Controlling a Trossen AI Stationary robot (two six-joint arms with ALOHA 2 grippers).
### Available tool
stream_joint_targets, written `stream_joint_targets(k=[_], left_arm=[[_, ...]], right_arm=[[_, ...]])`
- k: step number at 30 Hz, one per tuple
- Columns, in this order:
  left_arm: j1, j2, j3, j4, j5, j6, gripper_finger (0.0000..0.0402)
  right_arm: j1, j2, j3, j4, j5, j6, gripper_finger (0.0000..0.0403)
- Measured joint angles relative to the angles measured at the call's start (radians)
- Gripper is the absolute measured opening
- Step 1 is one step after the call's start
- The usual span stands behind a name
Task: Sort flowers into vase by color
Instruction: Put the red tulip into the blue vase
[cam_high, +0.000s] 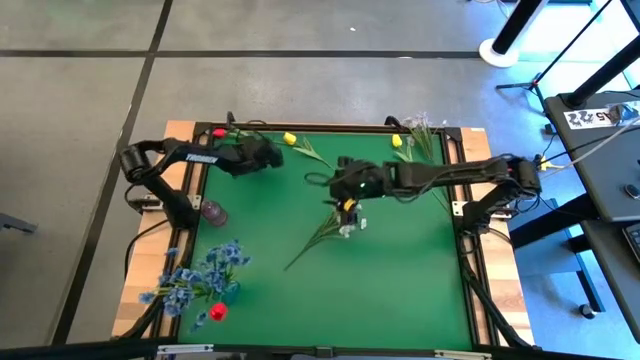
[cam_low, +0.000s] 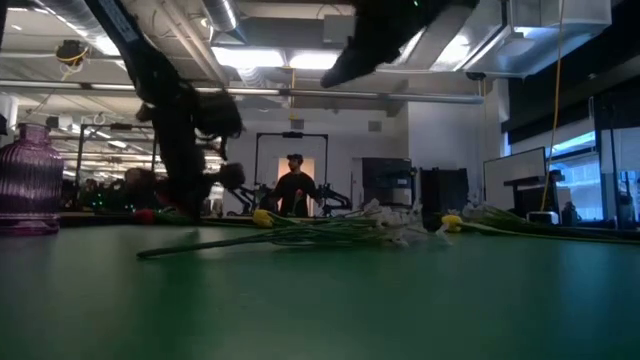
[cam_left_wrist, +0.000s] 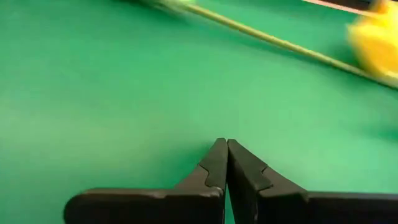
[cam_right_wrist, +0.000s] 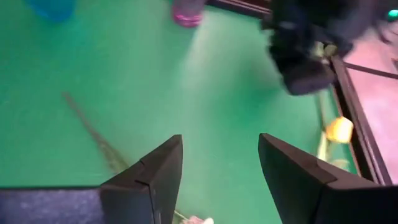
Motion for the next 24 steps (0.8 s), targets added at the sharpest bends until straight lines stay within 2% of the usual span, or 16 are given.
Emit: stream_joint_targets(k=[5, 11, 14, 21, 24], left_arm=[[-0.04, -0.04, 0.002, 0.022, -0.102, 0.026, 0.0], [0.059, -0.008, 0.002, 0.081, -0.206, -0.021, 0.0003], [0.107, 0.021, 0.002, 0.117, -0.243, -0.008, 0.0019], [0.221, 0.104, 0.009, 0.255, -0.104, 0.0, 0.0098], [0.249, 0.112, 0.016, 0.254, -0.104, -0.002, 0.013]], right_arm=[[-0.041, -0.073, -0.106, 0.107, 0.023, 0.022, 0.0209], [-0.053, -0.085, -0.164, 0.149, 0.027, 0.056, 0.0209], [-0.052, -0.082, -0.185, 0.147, 0.026, 0.071, 0.0209], [-0.052, -0.08, -0.201, 0.115, 0.023, 0.099, 0.0209], [-0.043, -0.08, -0.201, 0.095, 0.014, 0.107, 0.0209]])
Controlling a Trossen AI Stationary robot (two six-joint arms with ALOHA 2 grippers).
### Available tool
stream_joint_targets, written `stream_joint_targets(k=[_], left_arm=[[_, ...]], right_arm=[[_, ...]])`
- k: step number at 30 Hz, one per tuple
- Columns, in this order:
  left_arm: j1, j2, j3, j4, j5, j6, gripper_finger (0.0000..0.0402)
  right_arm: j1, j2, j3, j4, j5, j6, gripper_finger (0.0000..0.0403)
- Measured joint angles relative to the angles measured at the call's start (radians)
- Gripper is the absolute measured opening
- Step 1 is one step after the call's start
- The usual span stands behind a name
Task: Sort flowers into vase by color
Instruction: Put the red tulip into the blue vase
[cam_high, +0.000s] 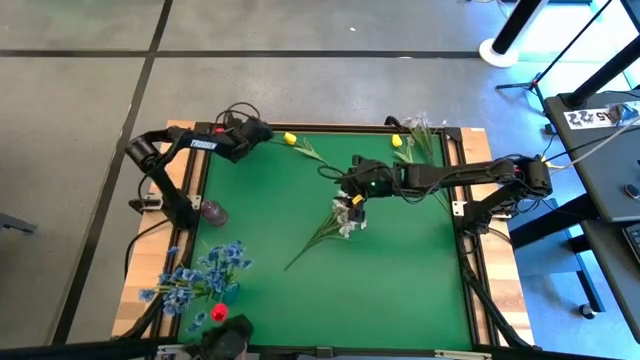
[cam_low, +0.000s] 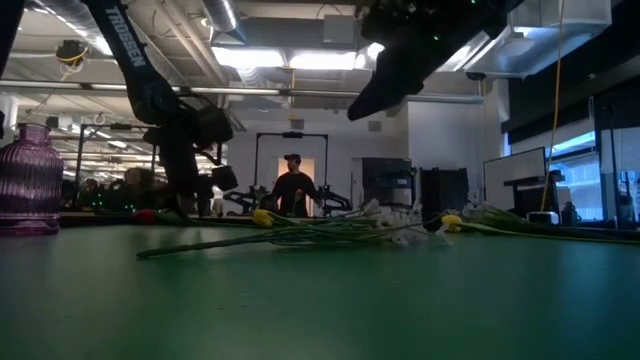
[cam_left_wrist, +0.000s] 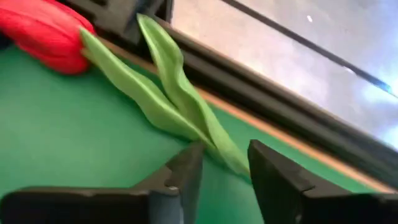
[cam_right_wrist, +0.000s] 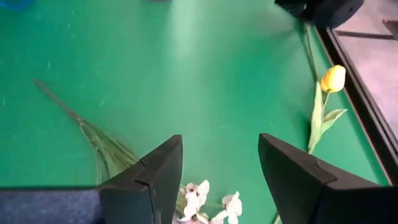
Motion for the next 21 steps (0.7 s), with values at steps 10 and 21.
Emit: stream_joint_targets(k=[10, 21], left_arm=[[0.033, 0.024, 0.051, -0.048, 0.029, -0.002, 0.0141], [-0.007, 0.093, 0.145, -0.276, 0.079, -0.032, 0.0064]], right_arm=[[0.028, 0.005, 0.0, -0.01, -0.026, 0.007, 0.0209], [0.025, 0.005, 0.0, -0.098, -0.052, 0.055, 0.0209]])
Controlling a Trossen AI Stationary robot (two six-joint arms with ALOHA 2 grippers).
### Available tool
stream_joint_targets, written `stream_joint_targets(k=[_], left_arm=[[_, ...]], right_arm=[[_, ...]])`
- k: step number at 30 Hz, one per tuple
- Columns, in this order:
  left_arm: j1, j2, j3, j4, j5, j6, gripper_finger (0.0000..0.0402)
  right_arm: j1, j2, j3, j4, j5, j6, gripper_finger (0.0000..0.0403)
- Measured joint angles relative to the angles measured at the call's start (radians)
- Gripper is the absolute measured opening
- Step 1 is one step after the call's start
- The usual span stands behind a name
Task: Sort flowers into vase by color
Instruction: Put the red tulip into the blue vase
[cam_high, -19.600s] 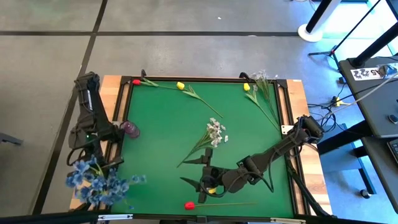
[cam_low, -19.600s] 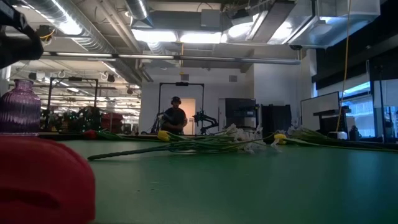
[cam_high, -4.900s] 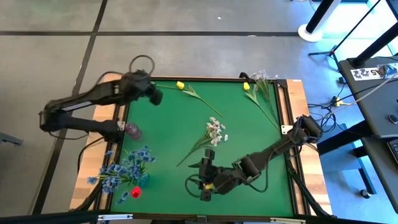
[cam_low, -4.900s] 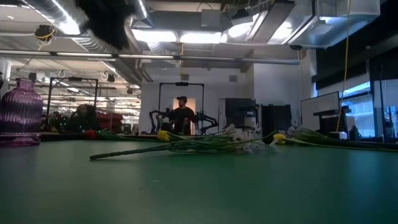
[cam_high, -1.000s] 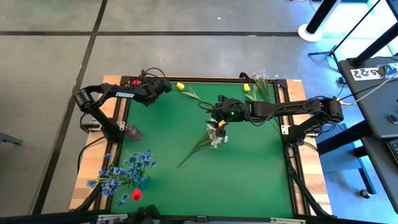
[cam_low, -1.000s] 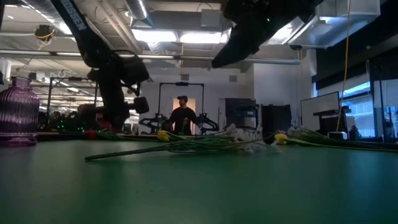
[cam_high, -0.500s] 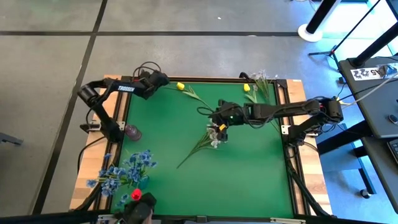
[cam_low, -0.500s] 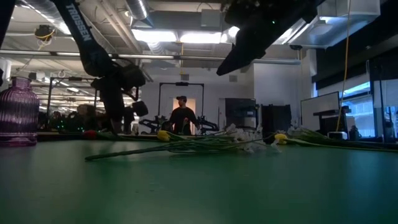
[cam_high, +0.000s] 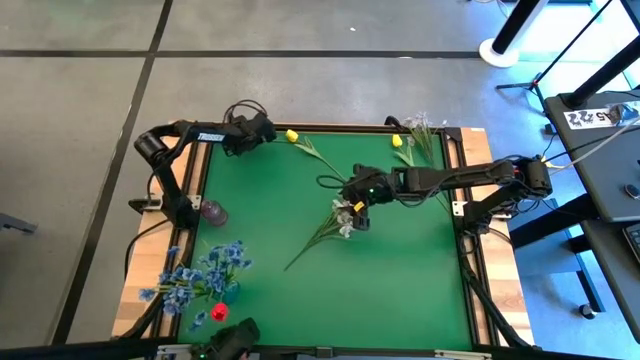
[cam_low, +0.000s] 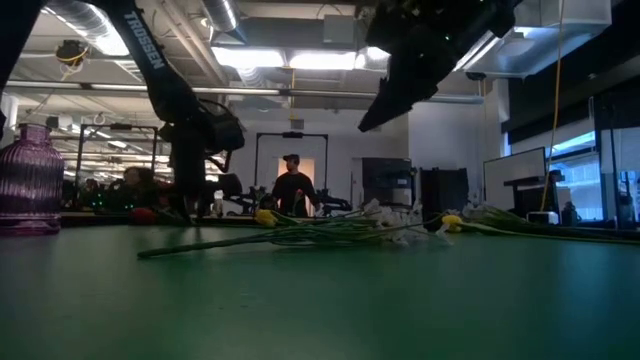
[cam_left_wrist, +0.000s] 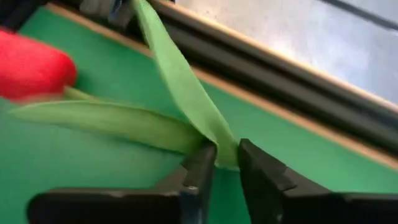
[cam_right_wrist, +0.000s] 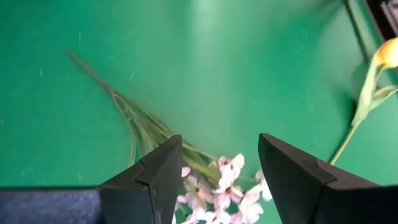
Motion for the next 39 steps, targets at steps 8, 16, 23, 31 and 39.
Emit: stream_joint_targets(k=[8, 16, 23, 31, 39], left_arm=[[-0.04, -0.066, -0.005, -0.121, 0.116, 0.025, 0.0004], [-0.202, -0.109, -0.007, -0.164, 0.202, 0.11, 0.0001], [-0.426, -0.112, -0.007, -0.163, 0.185, 0.185, 0.0], [-0.437, -0.148, -0.007, -0.166, 0.073, 0.158, 0.0025], [-0.234, -0.206, -0.007, -0.13, 0.031, 0.321, 0.0111]], right_arm=[[0.0, -0.007, 0.0, -0.057, -0.02, 0.061, 0.0209], [0.001, -0.048, 0.043, -0.079, -0.053, 0.085, 0.0209], [0.048, -0.094, 0.128, -0.174, 0.013, 0.102, 0.0209], [0.111, -0.109, 0.133, -0.223, 0.145, 0.101, 0.0209], [0.111, -0.105, 0.046, -0.191, 0.152, 0.155, 0.0209]])
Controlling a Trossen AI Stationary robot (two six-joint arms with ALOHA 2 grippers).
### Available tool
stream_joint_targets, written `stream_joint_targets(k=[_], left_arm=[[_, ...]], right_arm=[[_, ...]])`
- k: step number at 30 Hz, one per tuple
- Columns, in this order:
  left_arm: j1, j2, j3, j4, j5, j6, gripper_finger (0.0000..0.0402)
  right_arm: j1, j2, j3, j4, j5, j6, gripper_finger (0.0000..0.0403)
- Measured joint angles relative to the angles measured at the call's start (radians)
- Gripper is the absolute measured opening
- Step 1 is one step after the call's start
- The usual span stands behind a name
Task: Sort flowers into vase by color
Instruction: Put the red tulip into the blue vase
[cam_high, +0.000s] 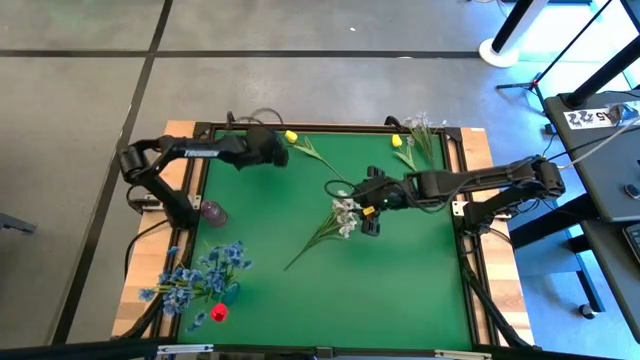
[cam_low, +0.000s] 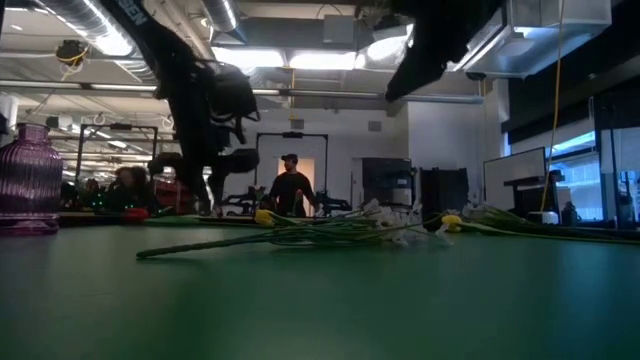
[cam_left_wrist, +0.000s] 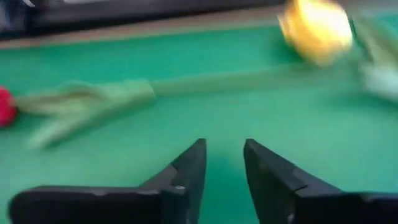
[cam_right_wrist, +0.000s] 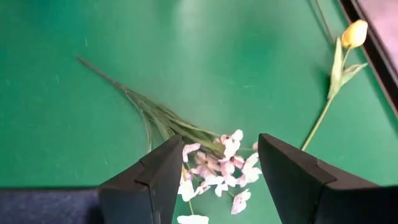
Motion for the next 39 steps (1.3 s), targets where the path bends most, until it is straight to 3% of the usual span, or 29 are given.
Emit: stream_joint_targets(k=[5, 9, 13, 22, 26, 33, 39], left_arm=[[0.084, 0.053, -0.034, 0.25, 0.001, -0.169, 0.0156], [0.092, 0.118, -0.036, 0.265, -0.085, -0.283, 0.0164], [0.12, 0.15, -0.036, 0.271, -0.141, -0.291, 0.0162], [0.219, 0.209, -0.029, 0.253, 0.018, -0.236, 0.0161], [0.176, 0.161, -0.03, 0.159, 0.049, -0.135, 0.0161], [0.033, 0.042, -0.042, -0.172, 0.111, -0.069, 0.016], [-0.109, -0.038, -0.088, -0.197, 0.076, -0.13, 0.016]], right_arm=[[0.0, 0.0, -0.055, 0.048, -0.001, 0.01, 0.0209], [0.0, 0.0, -0.073, 0.051, -0.001, 0.01, 0.0209], [0.0, 0.0, -0.089, 0.061, -0.001, 0.006, 0.0209], [-0.001, 0.0, -0.108, 0.088, -0.001, -0.005, 0.0209], [-0.001, 0.0, -0.108, 0.087, -0.001, -0.02, 0.0209], [-0.001, 0.0, -0.108, 0.088, -0.012, -0.02, 0.0209], [-0.001, 0.0, -0.108, 0.09, -0.018, 0.012, 0.0209]])
